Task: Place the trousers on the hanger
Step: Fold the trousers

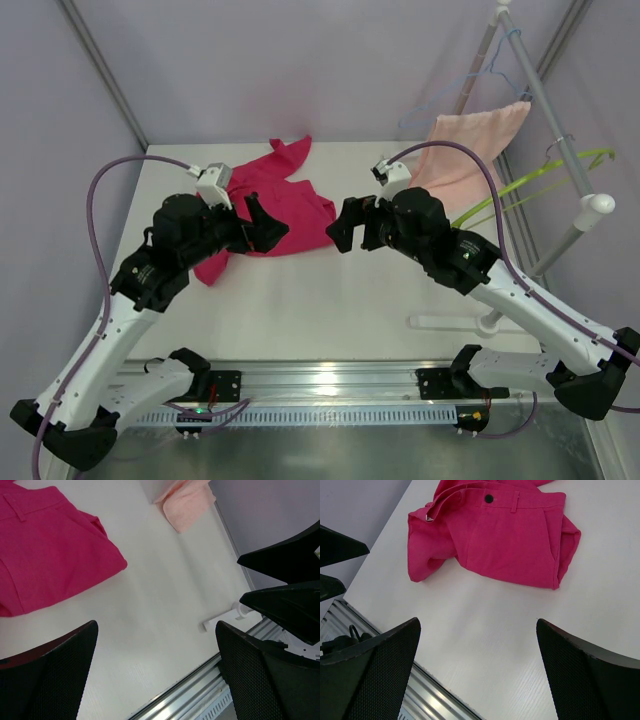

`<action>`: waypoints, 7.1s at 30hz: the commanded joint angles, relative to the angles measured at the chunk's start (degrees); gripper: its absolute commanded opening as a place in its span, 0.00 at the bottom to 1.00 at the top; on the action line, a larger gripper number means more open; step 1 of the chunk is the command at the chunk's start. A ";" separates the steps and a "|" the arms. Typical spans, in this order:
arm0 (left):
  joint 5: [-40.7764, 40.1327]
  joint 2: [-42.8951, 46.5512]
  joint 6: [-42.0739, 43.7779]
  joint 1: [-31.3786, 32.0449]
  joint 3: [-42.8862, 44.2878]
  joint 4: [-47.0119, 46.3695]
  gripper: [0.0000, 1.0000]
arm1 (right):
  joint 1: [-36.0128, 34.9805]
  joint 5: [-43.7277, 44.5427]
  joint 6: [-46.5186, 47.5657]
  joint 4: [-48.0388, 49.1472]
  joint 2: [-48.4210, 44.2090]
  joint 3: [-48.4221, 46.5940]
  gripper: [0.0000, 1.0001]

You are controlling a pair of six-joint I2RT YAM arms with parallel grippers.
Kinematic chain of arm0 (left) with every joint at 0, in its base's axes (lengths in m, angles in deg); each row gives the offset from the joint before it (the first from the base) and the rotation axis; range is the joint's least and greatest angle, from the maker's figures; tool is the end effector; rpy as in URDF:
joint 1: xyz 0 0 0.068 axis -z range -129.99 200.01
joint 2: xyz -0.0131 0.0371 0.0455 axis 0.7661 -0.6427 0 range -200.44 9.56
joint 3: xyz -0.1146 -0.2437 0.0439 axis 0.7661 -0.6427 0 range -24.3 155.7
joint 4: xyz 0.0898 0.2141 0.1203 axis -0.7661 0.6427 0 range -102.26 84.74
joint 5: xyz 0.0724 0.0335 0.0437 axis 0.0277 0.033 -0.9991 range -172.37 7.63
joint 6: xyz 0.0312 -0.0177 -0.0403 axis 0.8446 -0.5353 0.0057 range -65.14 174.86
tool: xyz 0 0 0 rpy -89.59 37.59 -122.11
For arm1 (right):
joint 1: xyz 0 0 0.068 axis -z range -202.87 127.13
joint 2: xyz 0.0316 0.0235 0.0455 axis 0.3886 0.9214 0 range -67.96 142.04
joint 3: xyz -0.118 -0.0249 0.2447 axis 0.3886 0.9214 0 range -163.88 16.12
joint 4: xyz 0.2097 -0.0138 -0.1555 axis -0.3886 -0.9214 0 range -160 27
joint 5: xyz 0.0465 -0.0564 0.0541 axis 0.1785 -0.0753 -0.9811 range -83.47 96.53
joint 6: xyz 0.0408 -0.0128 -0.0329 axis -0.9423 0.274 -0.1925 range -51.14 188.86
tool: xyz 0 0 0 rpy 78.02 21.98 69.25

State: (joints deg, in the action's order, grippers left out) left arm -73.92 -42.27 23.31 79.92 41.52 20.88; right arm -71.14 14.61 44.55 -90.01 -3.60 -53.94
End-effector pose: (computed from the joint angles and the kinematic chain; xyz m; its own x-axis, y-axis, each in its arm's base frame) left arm 0.1563 -0.0960 0.4027 -0.5634 -0.2729 -0.7798 0.3739 0.7574 -0.5353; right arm 0.1670 0.1798 0.3959 -0.4887 0.0645 -0.8701 -0.4944 0.8012 0.3371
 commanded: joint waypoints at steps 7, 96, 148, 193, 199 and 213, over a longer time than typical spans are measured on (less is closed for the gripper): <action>-11.83 -6.17 1.05 -0.12 5.88 2.26 1.00 | -0.24 5.81 2.08 -1.99 0.68 -4.20 1.00; -1.21 -58.05 -3.69 -42.65 55.98 15.18 0.00 | 3.45 14.93 7.95 -6.57 44.48 -41.38 0.04; -13.36 -38.70 5.18 -49.42 24.44 19.32 0.00 | -15.63 14.14 -11.30 -10.96 -6.10 15.59 0.60; -21.98 -36.67 2.90 -48.72 15.92 12.65 0.00 | 21.55 -17.31 31.09 -17.12 52.36 -22.49 0.36; -26.45 -36.93 5.09 -46.71 16.96 13.69 0.00 | 19.63 -15.02 27.83 -23.08 47.46 -27.22 0.04; -30.42 -36.15 6.77 -46.43 18.99 18.53 0.00 | -25.88 -11.23 6.69 -19.77 23.11 -4.84 0.04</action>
State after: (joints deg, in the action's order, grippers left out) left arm -102.48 -79.91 29.64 33.56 58.83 38.59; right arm -93.02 3.31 62.19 -110.79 22.17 -65.37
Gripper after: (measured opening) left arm 0.005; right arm 0.038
